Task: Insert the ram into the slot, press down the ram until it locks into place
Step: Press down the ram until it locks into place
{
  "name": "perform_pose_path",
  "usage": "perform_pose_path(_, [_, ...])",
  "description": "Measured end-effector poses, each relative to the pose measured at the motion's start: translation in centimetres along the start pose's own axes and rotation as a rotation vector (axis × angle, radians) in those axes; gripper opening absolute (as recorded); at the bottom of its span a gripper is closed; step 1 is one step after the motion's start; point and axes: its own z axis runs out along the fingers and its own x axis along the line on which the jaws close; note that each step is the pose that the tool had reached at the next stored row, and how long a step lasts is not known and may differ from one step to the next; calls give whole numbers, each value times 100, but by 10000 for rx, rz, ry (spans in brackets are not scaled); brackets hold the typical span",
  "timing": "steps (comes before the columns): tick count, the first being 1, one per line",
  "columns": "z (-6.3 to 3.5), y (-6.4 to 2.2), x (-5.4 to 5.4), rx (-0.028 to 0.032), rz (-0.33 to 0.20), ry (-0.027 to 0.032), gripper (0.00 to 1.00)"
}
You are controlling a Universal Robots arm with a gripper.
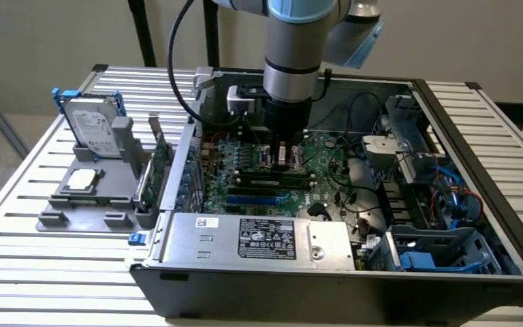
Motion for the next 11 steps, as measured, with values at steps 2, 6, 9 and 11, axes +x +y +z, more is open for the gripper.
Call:
perform_pose_path(2, [-69,-2,0,-15,3,-19,11])
perform_pose_path(6, [-250,-21,11,-42,-2,-4,11])
perform_pose_path(9, [-369,-48,19,-45,-3,-6,11])
perform_pose_path(11, [-412,-57,24,-44,-5,-16,11])
